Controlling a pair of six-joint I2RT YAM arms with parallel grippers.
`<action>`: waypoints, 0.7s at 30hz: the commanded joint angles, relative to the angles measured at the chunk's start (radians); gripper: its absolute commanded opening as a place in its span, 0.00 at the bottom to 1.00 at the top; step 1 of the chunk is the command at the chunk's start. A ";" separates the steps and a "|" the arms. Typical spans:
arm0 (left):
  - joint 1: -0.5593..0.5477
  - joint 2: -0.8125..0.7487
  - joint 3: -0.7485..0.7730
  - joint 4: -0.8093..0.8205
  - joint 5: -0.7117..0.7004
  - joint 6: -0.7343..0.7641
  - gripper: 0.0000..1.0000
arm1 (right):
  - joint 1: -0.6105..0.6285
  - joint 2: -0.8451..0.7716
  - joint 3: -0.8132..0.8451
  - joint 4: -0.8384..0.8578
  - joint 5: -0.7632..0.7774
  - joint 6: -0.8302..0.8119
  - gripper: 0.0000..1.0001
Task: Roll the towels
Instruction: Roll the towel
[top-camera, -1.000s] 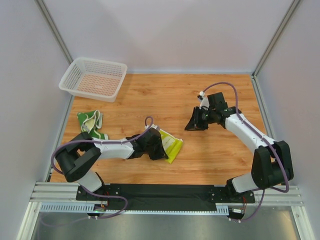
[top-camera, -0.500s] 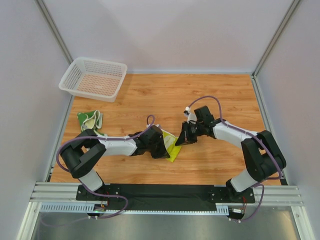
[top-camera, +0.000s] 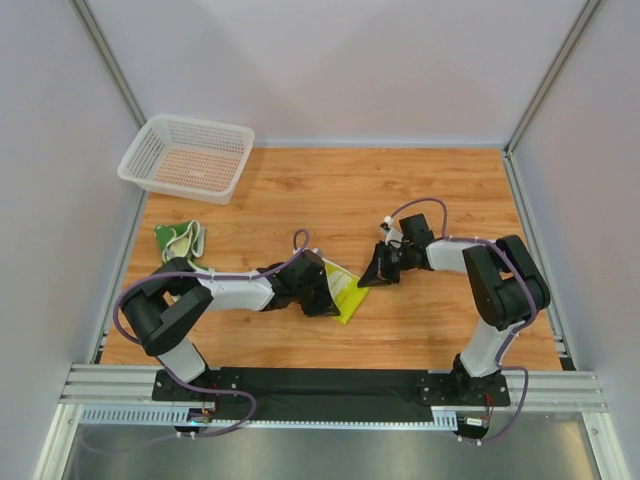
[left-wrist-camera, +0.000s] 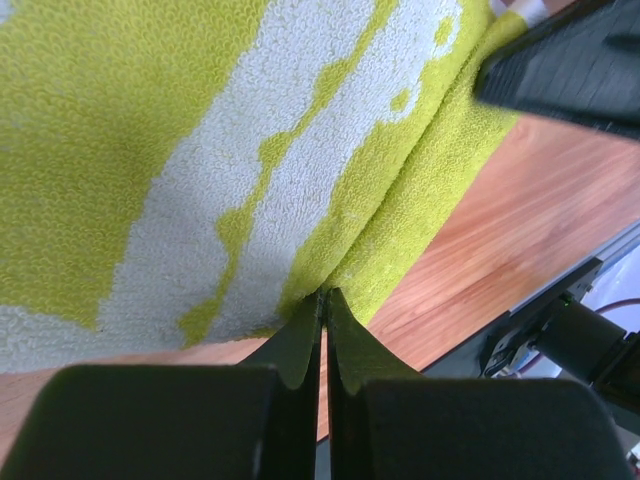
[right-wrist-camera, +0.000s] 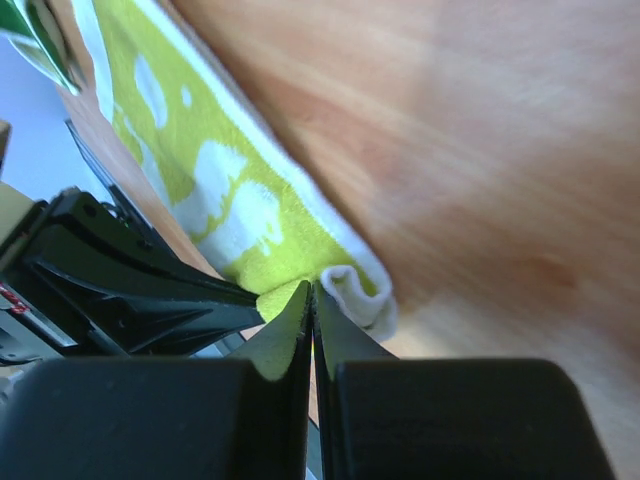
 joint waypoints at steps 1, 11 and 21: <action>0.011 0.015 -0.025 -0.098 -0.041 0.021 0.00 | -0.049 0.028 0.031 0.079 -0.041 0.009 0.00; 0.013 0.007 -0.023 -0.110 -0.035 0.021 0.00 | -0.067 0.071 0.073 0.113 -0.020 0.023 0.00; 0.013 0.008 -0.006 -0.121 -0.030 0.019 0.00 | -0.181 -0.164 0.126 -0.053 0.131 0.036 0.15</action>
